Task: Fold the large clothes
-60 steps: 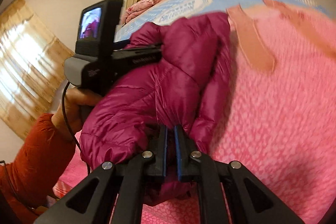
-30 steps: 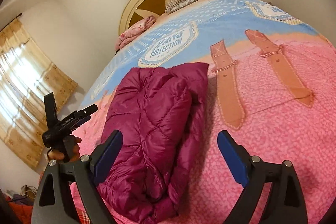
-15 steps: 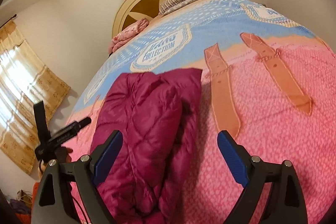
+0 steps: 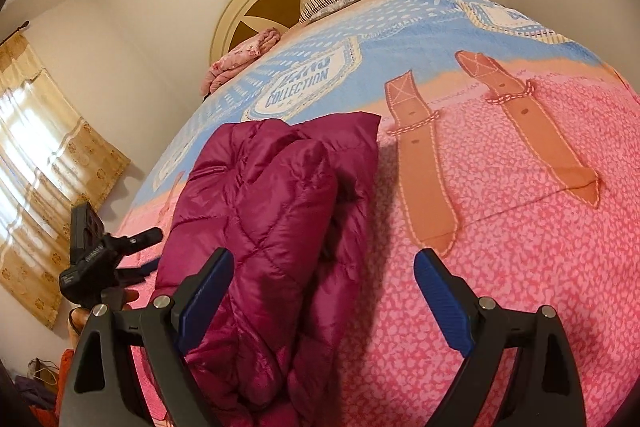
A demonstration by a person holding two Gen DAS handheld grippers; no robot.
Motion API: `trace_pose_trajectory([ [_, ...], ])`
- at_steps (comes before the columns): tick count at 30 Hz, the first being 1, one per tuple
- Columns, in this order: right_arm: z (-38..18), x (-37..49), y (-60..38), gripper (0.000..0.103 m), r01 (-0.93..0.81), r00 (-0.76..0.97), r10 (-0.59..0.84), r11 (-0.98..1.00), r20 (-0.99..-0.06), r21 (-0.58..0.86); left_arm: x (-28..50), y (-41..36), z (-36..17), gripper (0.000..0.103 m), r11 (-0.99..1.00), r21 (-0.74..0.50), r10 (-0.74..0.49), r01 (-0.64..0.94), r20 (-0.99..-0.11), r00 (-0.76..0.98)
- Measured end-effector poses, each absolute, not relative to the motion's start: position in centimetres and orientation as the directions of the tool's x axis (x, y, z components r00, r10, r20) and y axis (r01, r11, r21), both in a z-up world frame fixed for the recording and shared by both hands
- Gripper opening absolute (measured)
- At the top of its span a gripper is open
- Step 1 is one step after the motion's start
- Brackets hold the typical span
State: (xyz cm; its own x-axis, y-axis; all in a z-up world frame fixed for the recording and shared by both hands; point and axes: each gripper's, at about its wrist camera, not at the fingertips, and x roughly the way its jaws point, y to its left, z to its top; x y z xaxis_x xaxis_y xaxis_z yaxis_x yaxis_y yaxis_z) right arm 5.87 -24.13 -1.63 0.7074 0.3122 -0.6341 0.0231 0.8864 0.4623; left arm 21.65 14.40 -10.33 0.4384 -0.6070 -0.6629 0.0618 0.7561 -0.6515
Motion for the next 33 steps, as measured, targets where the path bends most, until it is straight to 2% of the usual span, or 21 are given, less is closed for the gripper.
trace_pose_trajectory([
  [6, -1.0, 7.4, -24.0, 0.092, 0.013, 0.728, 0.318, 0.880, -0.608, 0.475, 22.5, 10.2, -9.5, 0.103, 0.777, -0.609, -0.612, 0.158, -0.673, 0.416],
  [14, -2.1, 8.5, -23.0, 0.092, -0.002, 0.707, 0.294, 0.910, -0.643, 0.414, 22.1, 8.1, -10.9, 0.103, 0.808, -0.558, -0.575, 0.188, -0.680, 0.455],
  [20, -3.9, 11.3, -23.2, 0.092, 0.011, 0.681, 0.322, 0.894, -0.658, 0.449, 22.3, 8.4, -11.4, 0.103, 0.785, -0.581, -0.614, 0.217, -0.680, 0.402],
  [24, -5.2, 11.9, -23.0, 0.092, 0.011, 0.663, 0.352, 0.877, -0.660, 0.480, 23.5, 10.4, -11.8, 0.103, 0.684, -0.698, -0.722, 0.212, -0.607, 0.331],
  [26, -5.6, 11.8, -23.2, 0.092, 0.004, 0.668, 0.362, 0.872, -0.650, 0.490, 23.8, 10.9, -11.9, 0.103, 0.664, -0.721, -0.739, 0.199, -0.592, 0.321],
  [30, -5.6, 11.9, -23.2, 0.092, -0.020, 0.662, 0.379, 0.872, -0.647, 0.489, 23.4, 9.3, -11.5, 0.103, 0.716, -0.651, -0.697, 0.252, -0.647, 0.311],
  [33, -5.8, 12.5, -23.2, 0.092, -0.043, 0.658, 0.396, 0.869, -0.641, 0.493, 23.4, 8.7, -11.5, 0.103, 0.721, -0.643, -0.692, 0.258, -0.645, 0.324],
])
